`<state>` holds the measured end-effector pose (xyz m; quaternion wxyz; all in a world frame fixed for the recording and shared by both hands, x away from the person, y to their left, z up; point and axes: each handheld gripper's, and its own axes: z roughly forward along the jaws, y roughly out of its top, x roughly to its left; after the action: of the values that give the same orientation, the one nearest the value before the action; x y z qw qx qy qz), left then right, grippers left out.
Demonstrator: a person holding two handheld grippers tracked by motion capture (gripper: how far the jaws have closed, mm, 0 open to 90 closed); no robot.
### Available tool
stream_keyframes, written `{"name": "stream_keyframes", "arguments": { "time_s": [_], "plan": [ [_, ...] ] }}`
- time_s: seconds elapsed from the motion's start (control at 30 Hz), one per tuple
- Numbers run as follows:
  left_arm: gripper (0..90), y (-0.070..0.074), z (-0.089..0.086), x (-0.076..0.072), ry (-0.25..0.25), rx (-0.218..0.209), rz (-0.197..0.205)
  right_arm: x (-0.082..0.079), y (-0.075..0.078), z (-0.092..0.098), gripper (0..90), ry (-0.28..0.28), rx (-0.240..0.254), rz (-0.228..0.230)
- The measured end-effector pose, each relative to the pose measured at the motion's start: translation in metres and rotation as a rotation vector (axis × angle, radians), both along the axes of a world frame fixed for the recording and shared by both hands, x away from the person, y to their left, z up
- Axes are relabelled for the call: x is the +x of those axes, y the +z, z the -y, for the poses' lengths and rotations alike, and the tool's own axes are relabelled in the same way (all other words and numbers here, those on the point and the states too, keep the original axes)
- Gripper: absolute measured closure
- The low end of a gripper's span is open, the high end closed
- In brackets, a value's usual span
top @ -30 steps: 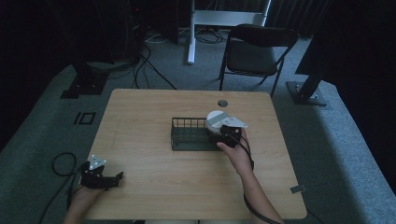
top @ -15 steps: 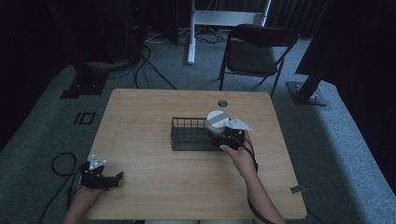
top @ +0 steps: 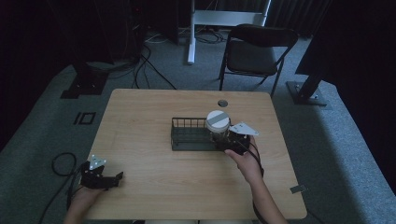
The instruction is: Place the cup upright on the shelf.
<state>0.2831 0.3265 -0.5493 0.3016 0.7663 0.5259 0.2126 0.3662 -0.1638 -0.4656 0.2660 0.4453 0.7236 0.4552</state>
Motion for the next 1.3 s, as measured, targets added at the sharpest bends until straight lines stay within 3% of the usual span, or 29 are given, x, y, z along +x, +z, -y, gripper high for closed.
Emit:
{"name": "stream_keyframes", "arguments": {
  "time_s": [0.53, 1.2, 1.3],
  "plan": [
    [0.5, 0.0, 0.0, 0.0, 0.0, 0.0, 0.0, -0.016, -0.011, 0.019, 13.3, -0.012, -0.004, -0.009],
    [0.5, 0.0, 0.0, 0.0, 0.0, -0.001, 0.0, -0.022, -0.049, 0.053, 13.4, -0.091, -0.012, -0.083],
    [0.5, 0.0, 0.0, 0.0, 0.0, -0.001, 0.0, -0.022, -0.052, 0.059, 13.3, -0.109, -0.036, -0.082]
  ]
}}
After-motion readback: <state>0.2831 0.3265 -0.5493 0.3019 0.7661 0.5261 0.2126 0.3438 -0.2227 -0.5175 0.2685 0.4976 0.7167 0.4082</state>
